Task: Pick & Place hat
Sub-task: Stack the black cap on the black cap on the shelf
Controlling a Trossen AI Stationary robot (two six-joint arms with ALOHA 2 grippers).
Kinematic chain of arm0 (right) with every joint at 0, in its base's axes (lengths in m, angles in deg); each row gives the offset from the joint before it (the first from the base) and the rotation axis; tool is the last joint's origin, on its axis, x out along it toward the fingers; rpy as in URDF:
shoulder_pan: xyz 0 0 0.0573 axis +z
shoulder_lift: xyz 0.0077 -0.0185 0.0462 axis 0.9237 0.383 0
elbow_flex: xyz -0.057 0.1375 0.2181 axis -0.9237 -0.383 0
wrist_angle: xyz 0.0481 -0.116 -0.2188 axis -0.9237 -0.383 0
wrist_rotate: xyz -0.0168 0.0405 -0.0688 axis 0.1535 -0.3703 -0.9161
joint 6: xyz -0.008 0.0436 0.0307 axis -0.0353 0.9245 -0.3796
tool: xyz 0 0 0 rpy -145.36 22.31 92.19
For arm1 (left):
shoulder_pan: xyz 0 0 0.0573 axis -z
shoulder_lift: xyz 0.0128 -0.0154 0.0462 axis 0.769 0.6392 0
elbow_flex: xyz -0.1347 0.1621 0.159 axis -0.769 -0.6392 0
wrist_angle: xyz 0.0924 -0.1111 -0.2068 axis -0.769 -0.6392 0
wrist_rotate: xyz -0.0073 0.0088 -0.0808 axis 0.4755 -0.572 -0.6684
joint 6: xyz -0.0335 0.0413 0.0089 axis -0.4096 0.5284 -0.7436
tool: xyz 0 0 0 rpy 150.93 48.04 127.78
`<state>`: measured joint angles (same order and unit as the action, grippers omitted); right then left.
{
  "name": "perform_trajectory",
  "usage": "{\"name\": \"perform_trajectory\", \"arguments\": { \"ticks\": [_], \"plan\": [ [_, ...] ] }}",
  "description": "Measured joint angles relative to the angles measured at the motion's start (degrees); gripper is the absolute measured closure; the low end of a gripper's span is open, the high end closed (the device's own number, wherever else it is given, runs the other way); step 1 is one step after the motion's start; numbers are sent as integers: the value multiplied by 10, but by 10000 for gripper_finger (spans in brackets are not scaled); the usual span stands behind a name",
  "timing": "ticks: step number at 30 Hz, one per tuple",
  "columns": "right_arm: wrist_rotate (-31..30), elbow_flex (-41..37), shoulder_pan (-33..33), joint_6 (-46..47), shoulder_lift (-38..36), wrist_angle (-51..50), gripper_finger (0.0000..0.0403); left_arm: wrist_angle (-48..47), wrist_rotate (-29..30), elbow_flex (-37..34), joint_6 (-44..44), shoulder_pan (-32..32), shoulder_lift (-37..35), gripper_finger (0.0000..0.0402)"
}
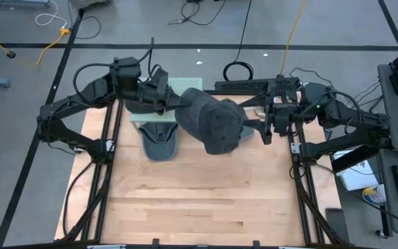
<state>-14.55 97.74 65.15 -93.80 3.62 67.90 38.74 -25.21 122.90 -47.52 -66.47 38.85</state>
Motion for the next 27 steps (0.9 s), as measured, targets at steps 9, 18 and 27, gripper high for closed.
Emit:
{"name": "perform_trajectory", "arguments": {
  "ticks": [9,18,27],
  "plan": [
    [-1,0,0,-8,0,0,315,-9,0,0,6,0,0,394],
    [-59,0,0,-17,-2,2,394,-11,0,0,19,0,0,392],
    [-60,0,0,-16,-39,61,399,46,-2,0,82,-20,0,310]
  ]
}}
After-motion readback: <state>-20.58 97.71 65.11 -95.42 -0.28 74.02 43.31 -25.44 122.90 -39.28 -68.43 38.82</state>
